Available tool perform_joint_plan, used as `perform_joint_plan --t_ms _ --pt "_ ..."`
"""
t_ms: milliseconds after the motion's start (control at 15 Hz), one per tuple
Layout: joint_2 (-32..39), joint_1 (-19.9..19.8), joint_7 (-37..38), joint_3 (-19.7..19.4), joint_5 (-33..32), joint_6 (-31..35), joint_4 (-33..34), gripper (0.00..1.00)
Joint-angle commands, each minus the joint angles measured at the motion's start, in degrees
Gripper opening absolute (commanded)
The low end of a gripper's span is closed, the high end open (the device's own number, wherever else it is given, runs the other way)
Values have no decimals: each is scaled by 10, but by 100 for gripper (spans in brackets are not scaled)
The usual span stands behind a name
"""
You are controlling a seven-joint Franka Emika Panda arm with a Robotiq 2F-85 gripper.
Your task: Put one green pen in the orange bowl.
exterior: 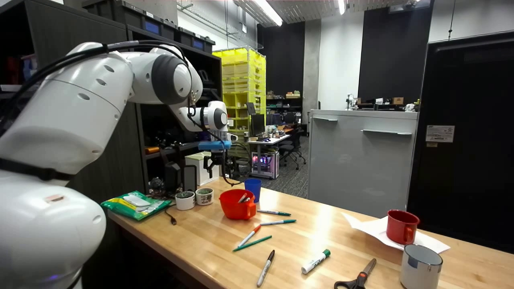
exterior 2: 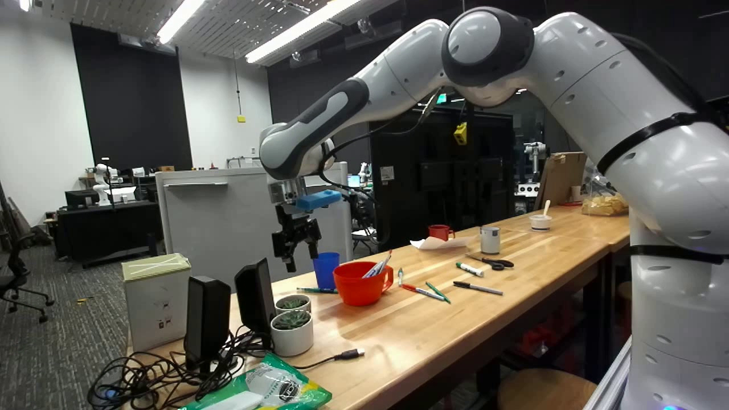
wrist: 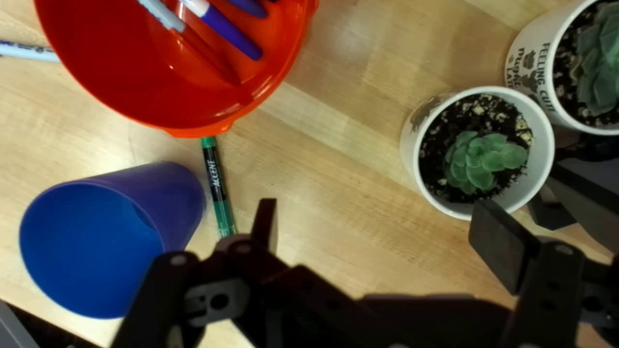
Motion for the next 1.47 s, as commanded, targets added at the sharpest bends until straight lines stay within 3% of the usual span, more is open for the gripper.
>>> perform_joint_plan --t_ms 0,667,1400 --pt "32 -4 -15 -6 11 -5 45 100" --pt "98 -9 -15 -14 24 -17 130 100" --pt "125 -9 -7 -37 15 -7 148 100"
